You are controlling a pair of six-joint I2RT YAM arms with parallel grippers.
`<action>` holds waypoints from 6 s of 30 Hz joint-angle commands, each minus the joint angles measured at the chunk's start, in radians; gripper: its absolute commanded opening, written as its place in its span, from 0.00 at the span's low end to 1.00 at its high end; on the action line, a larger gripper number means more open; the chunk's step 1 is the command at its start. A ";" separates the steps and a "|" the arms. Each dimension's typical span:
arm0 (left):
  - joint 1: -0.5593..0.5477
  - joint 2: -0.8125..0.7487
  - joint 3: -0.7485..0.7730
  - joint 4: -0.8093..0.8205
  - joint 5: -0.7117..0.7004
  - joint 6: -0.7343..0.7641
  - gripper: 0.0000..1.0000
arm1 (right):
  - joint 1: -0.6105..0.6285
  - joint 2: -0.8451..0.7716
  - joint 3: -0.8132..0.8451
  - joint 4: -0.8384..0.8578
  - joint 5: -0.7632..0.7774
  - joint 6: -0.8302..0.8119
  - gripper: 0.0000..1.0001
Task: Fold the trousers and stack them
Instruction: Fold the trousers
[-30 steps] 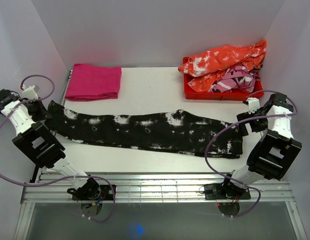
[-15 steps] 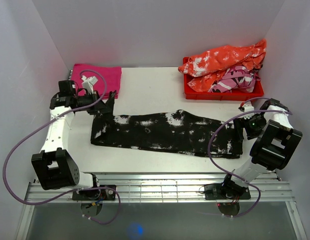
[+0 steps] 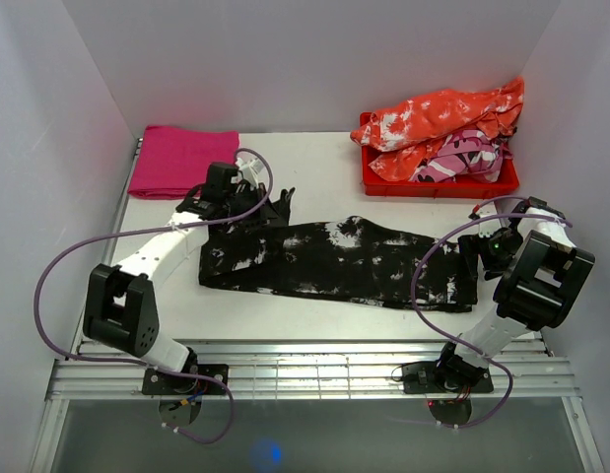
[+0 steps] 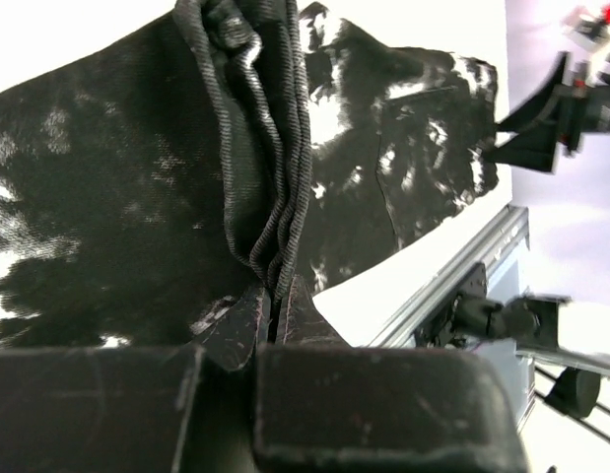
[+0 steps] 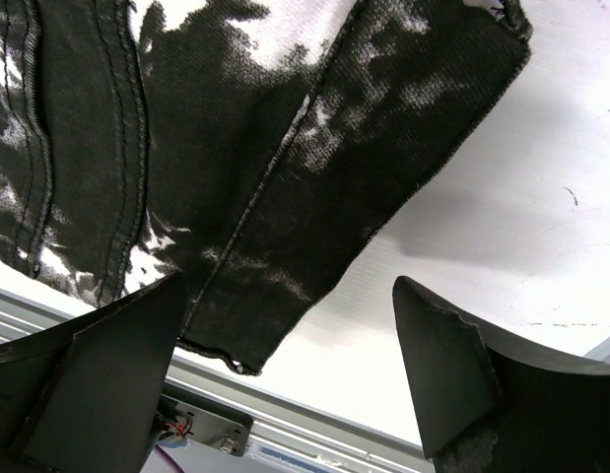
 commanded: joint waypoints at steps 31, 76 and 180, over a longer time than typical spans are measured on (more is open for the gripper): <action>-0.263 0.252 0.045 0.153 -0.145 -0.172 0.62 | 0.014 -0.043 0.008 -0.037 -0.030 0.007 0.89; 0.581 0.337 -0.225 -0.273 0.568 0.558 0.65 | 0.998 0.268 -0.020 0.850 -0.603 0.978 0.64; 0.828 0.310 0.292 -0.629 0.447 0.713 0.00 | -0.170 0.138 -0.087 0.023 -0.590 0.170 0.97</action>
